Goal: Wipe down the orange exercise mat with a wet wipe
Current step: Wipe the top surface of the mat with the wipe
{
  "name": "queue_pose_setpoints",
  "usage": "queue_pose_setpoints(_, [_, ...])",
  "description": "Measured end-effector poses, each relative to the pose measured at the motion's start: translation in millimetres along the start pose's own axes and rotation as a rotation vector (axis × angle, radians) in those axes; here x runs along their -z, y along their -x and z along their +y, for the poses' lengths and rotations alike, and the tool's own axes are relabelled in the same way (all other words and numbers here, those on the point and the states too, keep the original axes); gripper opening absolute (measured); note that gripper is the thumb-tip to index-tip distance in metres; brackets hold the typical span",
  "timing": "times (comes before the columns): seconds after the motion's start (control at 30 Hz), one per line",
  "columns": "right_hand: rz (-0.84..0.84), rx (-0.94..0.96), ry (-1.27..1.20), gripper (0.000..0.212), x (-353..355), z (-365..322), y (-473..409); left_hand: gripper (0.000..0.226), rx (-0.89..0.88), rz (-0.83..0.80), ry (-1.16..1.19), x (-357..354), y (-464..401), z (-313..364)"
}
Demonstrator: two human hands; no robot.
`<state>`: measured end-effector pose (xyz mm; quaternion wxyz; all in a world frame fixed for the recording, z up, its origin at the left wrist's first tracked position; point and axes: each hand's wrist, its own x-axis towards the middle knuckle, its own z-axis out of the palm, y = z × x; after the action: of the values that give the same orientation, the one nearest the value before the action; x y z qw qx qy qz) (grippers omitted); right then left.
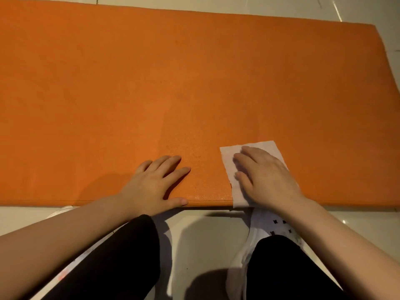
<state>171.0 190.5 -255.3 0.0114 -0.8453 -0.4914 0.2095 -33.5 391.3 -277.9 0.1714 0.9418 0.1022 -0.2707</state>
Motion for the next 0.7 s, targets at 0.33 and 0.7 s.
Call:
queue_pose_setpoints(0.33, [-0.3, 0.274, 0.054, 0.065, -46.9, -76.5, -28.6, 0.104, 0.389, 0.065, 0.172, -11.7, 5.9, -20.4])
queue_pose_setpoints(0.7, [-0.192, -0.559, 0.0, 0.07, -7.5, 84.0, -27.2, 0.088, 0.329, -0.154, 0.058, -0.8, 3.4, -32.3])
